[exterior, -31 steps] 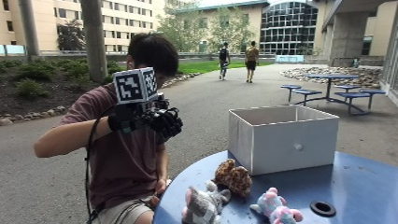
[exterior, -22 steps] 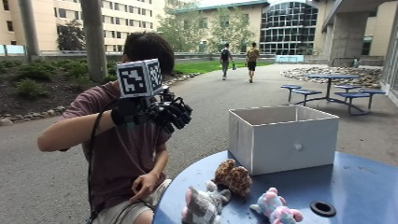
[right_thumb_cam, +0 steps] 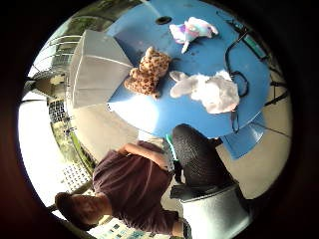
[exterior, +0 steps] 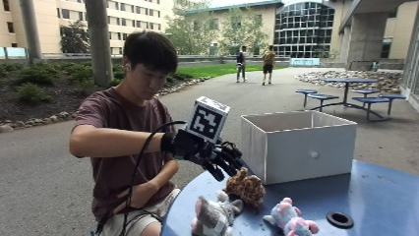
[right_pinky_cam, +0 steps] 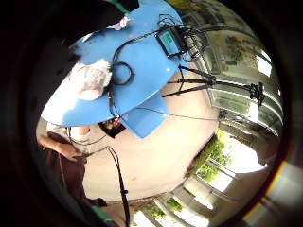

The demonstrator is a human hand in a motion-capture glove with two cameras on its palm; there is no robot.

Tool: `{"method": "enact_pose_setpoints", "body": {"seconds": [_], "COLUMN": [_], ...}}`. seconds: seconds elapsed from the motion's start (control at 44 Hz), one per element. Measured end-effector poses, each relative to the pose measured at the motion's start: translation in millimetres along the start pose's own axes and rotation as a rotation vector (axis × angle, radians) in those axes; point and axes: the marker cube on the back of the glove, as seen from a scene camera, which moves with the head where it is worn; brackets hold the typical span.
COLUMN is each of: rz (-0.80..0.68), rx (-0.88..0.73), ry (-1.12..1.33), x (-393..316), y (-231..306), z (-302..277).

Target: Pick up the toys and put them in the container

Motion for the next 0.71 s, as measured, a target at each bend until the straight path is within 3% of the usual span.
{"method": "enact_pose_setpoints", "body": {"seconds": [0.182,0.364,0.5,0.705], "rz": [0.015,0.024,0.020,0.003], "rx": [-0.098,-0.095,0.013,0.032], "ry": [0.078,0.101,0.087,0.012], "x": [-12,-15,-13,-10], "y": [-44,-69,-73,-77], "z": [81,149,160,162]}}
